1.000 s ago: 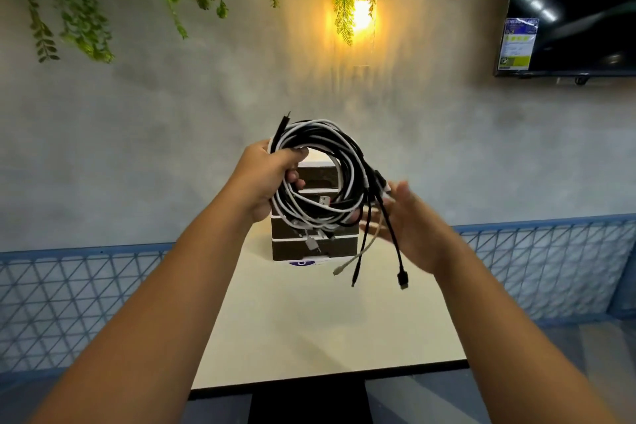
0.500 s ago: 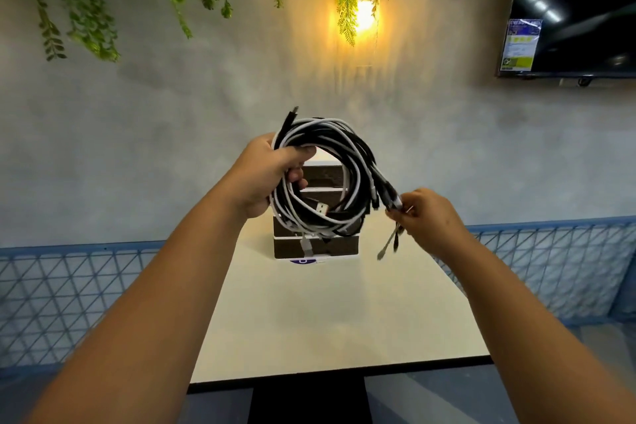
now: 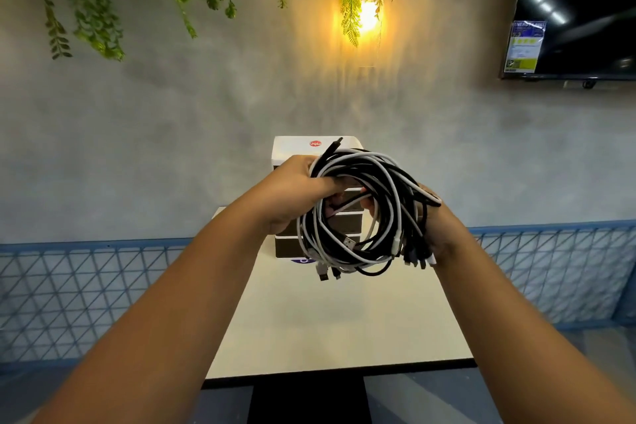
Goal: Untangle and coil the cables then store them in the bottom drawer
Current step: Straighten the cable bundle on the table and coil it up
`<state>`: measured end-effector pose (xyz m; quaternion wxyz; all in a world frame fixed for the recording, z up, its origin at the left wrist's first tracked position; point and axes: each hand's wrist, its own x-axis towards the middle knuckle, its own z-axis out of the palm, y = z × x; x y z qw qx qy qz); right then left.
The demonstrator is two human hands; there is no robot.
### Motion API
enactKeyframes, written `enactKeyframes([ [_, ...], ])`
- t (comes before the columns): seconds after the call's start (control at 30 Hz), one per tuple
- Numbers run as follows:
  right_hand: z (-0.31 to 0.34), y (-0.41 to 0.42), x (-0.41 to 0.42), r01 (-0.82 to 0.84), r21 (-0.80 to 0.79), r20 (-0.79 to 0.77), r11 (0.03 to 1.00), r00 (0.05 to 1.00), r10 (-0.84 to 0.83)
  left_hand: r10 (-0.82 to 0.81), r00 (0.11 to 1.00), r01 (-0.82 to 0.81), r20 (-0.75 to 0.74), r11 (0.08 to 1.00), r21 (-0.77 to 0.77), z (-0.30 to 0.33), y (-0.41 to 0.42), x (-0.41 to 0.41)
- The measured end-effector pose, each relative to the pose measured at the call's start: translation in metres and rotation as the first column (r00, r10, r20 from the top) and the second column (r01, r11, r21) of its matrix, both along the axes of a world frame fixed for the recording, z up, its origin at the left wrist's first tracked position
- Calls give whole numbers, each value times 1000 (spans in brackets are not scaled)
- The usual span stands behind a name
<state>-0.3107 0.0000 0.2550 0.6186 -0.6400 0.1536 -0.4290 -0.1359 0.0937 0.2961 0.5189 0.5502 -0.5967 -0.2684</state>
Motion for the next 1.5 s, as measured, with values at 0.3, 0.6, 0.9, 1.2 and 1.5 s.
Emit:
enactKeyframes([
  [0.3, -12, -22, 8, 98, -19, -218, 995, 971, -100, 8, 998, -16, 62, 990, 142, -10, -8, 8],
  [0.6, -20, -37, -3, -93, 138, -182, 986, 976, 117, 58, 979, -8, -195, 968, 249, -35, -22, 16],
  [0.9, -17, 4, 22, 384, -293, -180, 876, 877, -445, 395, 916, -385, -70, 914, 128, -45, -40, 19],
  [1.2, -33, 18, 63, 273, 213, -249, 938, 943, -218, 463, 866, -464, 189, 885, -41, -63, -44, -2],
  [1.5, -48, 17, 63, 167, 461, -92, 871, 986, -140, 299, 928, -330, 222, 936, 120, -67, -39, 8],
])
